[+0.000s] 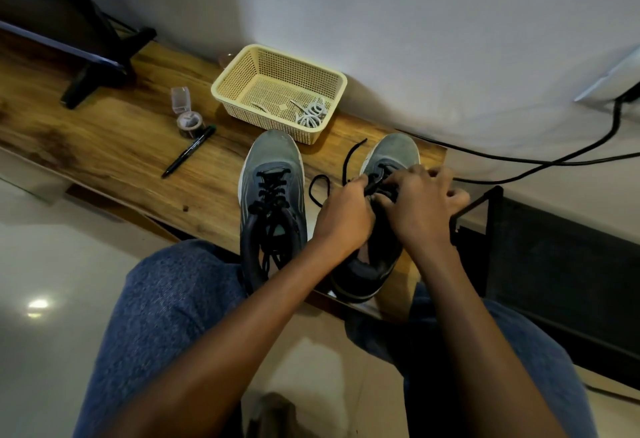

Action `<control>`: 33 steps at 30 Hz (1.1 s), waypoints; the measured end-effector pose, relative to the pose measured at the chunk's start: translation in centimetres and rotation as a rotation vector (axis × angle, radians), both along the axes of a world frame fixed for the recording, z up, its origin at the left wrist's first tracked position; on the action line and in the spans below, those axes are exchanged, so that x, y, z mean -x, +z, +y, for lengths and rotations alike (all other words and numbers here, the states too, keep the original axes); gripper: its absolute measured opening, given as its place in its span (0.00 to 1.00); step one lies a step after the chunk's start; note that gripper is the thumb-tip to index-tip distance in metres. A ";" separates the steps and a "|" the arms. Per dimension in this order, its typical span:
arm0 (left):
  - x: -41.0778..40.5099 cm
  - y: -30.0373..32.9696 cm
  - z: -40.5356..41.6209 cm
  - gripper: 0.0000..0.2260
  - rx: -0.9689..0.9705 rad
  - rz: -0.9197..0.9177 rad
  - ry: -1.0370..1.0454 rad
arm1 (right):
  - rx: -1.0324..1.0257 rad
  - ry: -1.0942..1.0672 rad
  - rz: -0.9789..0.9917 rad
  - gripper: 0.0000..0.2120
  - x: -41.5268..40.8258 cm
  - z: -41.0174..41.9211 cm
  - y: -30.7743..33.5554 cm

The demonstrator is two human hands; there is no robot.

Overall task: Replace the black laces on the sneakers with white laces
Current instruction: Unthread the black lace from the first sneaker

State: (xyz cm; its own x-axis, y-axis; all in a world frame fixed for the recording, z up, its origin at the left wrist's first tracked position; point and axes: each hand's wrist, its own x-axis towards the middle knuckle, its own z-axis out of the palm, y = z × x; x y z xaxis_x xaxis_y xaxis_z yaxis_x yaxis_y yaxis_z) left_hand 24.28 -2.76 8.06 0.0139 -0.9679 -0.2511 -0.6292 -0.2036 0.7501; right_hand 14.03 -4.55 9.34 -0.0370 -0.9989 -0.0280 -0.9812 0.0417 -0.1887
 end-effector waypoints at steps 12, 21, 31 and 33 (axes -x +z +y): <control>-0.1 0.0 -0.3 0.18 0.022 -0.008 0.026 | 0.371 -0.250 -0.300 0.06 0.0 0.2 2.0; -0.2 0.2 -0.1 0.20 0.016 -0.059 0.000 | 0.003 -0.056 -0.059 0.11 -0.5 0.2 0.3; -0.1 0.2 -0.1 0.16 0.034 -0.059 0.031 | 0.289 -0.292 -0.271 0.09 0.6 0.0 2.5; -0.1 0.2 0.0 0.17 0.027 -0.056 0.018 | 0.179 -0.263 -0.255 0.11 0.9 -0.2 2.3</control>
